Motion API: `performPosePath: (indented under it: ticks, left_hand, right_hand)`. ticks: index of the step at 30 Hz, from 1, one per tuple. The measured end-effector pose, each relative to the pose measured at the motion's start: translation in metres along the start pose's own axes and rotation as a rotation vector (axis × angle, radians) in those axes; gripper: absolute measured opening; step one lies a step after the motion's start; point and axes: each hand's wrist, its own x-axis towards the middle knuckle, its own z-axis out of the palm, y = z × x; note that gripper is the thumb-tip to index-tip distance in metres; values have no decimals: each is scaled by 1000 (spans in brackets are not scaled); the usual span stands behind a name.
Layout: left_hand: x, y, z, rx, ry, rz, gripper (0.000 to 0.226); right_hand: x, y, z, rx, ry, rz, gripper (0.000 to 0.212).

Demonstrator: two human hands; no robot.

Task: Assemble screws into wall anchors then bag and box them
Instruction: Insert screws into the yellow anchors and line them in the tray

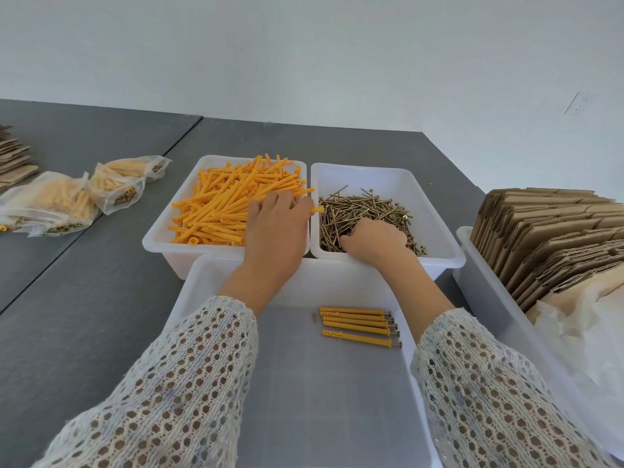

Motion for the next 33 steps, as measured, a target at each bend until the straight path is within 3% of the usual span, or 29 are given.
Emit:
performPosePath:
  ticks: [7,17,21,33]
  left_hand:
    - [0,6,3,-195,-15,150,25]
    - [-3,9,1,-237,-94,94,25]
    - [-2,9,0,-259,-128,92,28]
    - [-1,7,0,-297,-151,78,32]
  right_hand:
    - [-1,-4,3,-8,108,25,29]
    - [-5,-5,4,89,207,16,22]
    - [-6,-1,3,64,120,103,44]
    - [-3,-1,2,128,34,169,38]
